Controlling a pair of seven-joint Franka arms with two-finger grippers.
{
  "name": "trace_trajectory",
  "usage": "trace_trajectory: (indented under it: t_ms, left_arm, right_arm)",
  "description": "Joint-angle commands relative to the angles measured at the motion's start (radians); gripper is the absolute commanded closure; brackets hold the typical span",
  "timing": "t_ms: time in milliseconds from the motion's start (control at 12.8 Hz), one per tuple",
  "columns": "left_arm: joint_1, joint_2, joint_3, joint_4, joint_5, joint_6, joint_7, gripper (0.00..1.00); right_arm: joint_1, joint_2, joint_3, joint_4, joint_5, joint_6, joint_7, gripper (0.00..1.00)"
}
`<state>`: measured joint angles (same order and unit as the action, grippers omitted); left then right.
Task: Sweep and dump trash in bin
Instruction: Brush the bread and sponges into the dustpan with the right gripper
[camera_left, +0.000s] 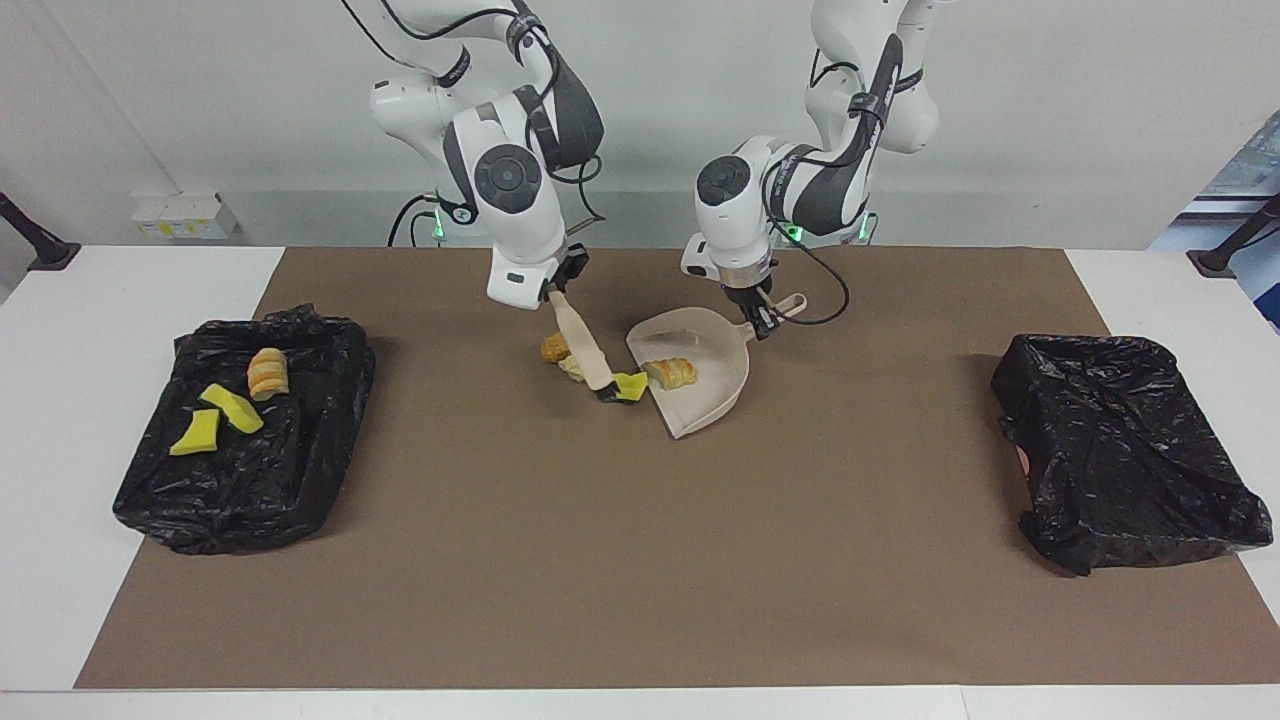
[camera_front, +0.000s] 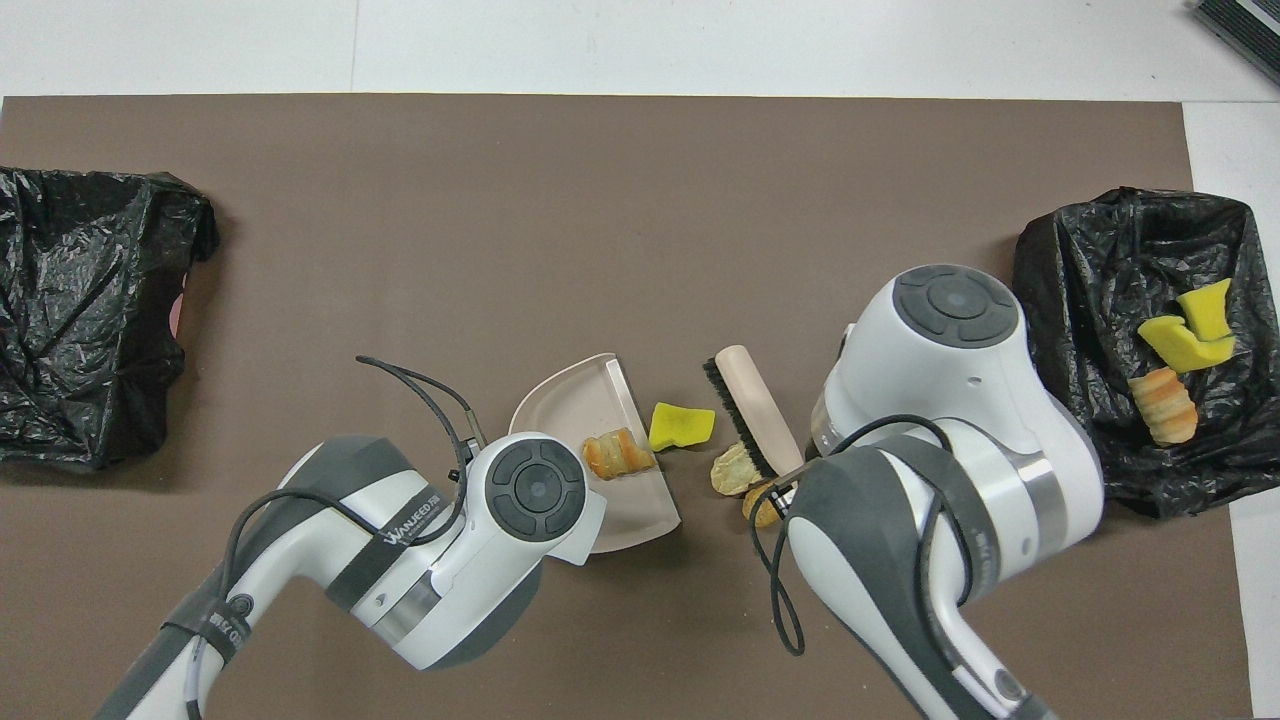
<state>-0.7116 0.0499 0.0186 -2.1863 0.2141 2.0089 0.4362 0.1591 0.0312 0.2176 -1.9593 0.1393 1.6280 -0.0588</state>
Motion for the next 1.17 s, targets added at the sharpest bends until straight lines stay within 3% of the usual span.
trace_trajectory:
  t_ms: [0, 390, 545, 857, 1091]
  left_arm:
    - [0.014, -0.025, -0.002, -0.03, -0.004, 0.028, -0.022, 1.0]
    - [0.014, -0.025, -0.002, -0.032, -0.004, 0.028, -0.019, 1.0]
    - [0.014, -0.027, -0.002, -0.035, -0.004, 0.028, -0.017, 1.0]
    - [0.014, -0.027, -0.002, -0.036, -0.007, 0.028, -0.014, 1.0]
    - [0.014, -0.027, -0.002, -0.036, -0.007, 0.028, -0.013, 1.0]
  right_arm:
    - [-0.023, -0.092, 0.008, -0.148, -0.024, 0.053, 0.111, 1.0]
    - [-0.058, -0.296, 0.009, -0.487, -0.021, 0.236, 0.184, 1.0]
    - [-0.033, -0.292, 0.014, -0.555, -0.014, 0.309, 0.316, 1.0]
    - [0.054, -0.214, 0.014, -0.547, 0.051, 0.401, 0.494, 1.0]
    - [0.112, -0.105, 0.014, -0.459, 0.069, 0.424, 0.559, 1.0]
